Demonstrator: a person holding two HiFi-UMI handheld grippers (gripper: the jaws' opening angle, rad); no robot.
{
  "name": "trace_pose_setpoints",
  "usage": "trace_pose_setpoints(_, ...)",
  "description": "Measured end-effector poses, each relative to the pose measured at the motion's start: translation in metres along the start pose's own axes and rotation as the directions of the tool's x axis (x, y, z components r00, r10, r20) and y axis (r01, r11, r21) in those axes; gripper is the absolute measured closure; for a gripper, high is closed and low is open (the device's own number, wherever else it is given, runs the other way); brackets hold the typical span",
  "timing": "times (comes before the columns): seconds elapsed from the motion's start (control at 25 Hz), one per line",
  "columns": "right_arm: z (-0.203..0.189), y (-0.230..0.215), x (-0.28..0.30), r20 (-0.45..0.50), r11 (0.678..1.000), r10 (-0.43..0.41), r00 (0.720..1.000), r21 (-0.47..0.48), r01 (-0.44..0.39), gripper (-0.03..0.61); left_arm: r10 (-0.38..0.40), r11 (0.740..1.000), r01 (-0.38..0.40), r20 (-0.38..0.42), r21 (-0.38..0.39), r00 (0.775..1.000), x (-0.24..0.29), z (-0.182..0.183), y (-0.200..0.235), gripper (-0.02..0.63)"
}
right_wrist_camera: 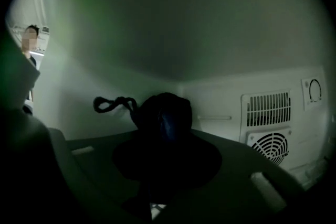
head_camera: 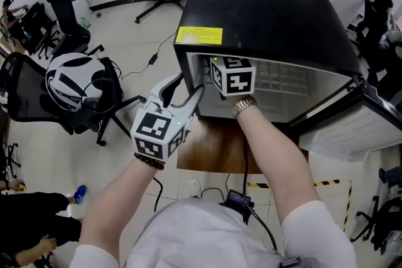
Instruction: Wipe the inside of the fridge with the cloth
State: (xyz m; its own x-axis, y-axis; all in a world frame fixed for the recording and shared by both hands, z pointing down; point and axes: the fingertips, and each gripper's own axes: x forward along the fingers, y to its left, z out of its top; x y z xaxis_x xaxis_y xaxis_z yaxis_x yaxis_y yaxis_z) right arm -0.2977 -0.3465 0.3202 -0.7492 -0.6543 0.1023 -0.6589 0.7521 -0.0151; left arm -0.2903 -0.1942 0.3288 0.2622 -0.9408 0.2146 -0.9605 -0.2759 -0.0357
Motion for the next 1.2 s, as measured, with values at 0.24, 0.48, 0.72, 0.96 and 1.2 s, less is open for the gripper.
trace_pose_setpoints(0.24,0.001,-0.013,0.012,-0.004,0.999,-0.043,0.999,0.006,0.043,0.5,-0.004,1.0,0.004,0.002,0.006,1.0,-0.001,0.001,0.0,0.394)
trace_pose_setpoints(0.48,-0.009,-0.032,0.014,-0.024,0.995,-0.094,0.995,0.013,0.094,0.5,-0.004,1.0,0.004,0.004,0.003,1.0,-0.001,0.001,-0.001,0.394)
trace_pose_setpoints(0.72,-0.009,-0.057,0.008,-0.03,0.99,-0.142,0.989,-0.001,0.142,0.5,0.0,1.0,0.0,0.011,-0.004,1.0,-0.001,0.002,-0.001,0.394)
trace_pose_setpoints(0.96,-0.007,-0.079,0.0,-0.036,0.982,-0.189,0.981,-0.003,0.189,0.5,0.007,1.0,-0.007,0.019,-0.012,1.0,0.0,0.002,0.0,0.394)
trace_pose_setpoints(1.2,-0.01,-0.098,-0.013,-0.043,0.974,-0.225,0.973,-0.011,0.225,0.5,0.014,1.0,-0.013,0.022,-0.017,1.0,0.0,0.002,0.0,0.394)
